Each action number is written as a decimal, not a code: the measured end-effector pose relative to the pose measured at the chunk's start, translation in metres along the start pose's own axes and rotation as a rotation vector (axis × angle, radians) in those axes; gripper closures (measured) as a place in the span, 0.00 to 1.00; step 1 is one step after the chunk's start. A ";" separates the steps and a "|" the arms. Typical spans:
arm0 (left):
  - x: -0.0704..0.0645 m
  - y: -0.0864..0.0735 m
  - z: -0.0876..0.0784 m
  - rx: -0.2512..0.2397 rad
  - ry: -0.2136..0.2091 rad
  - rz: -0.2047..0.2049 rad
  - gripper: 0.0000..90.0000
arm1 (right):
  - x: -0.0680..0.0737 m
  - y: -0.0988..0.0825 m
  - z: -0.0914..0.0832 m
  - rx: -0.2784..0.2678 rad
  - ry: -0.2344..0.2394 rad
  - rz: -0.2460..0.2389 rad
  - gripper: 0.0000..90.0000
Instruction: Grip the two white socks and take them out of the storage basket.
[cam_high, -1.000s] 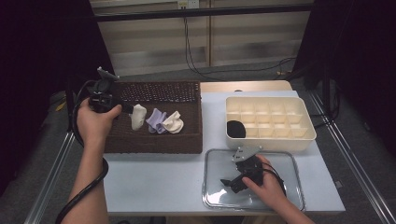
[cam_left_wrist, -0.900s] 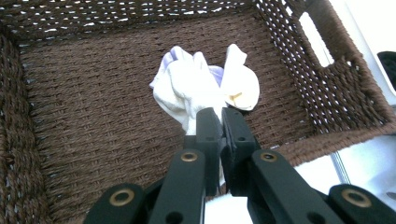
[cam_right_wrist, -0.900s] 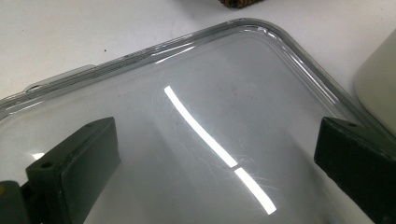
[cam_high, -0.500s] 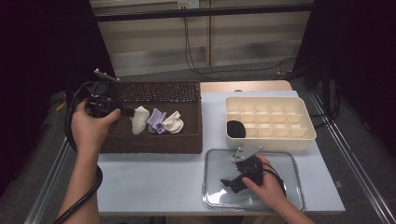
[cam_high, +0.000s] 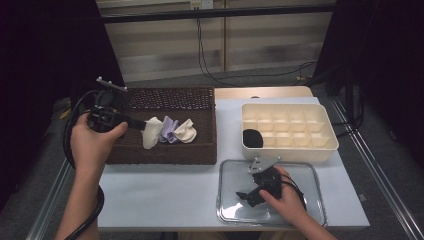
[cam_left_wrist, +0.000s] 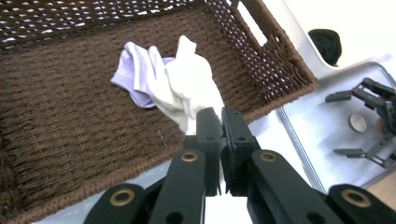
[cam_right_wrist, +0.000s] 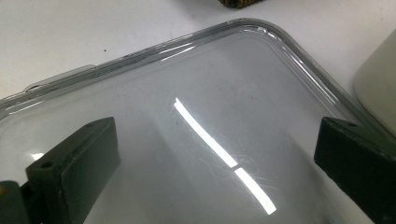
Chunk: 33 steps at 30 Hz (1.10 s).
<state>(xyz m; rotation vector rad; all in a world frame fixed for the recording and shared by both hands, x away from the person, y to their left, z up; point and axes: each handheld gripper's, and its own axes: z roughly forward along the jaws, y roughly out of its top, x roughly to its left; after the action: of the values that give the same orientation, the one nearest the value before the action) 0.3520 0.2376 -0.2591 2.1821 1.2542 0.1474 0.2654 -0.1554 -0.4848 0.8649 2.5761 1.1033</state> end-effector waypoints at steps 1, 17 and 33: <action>-0.001 -0.002 0.000 -0.010 -0.008 -0.005 0.96 | 0.000 0.000 0.000 -0.001 0.000 -0.001 0.00; -0.020 -0.019 0.002 -0.011 -0.060 0.048 0.96 | 0.000 0.000 0.000 -0.003 -0.004 -0.004 0.00; -0.034 -0.038 0.013 -0.001 -0.137 0.078 0.82 | 0.000 0.000 0.000 -0.001 -0.003 -0.001 0.00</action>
<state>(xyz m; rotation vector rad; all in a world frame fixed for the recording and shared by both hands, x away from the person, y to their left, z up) 0.3097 0.2183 -0.2840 2.2020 1.0934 0.0288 0.2652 -0.1555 -0.4848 0.8641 2.5730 1.1017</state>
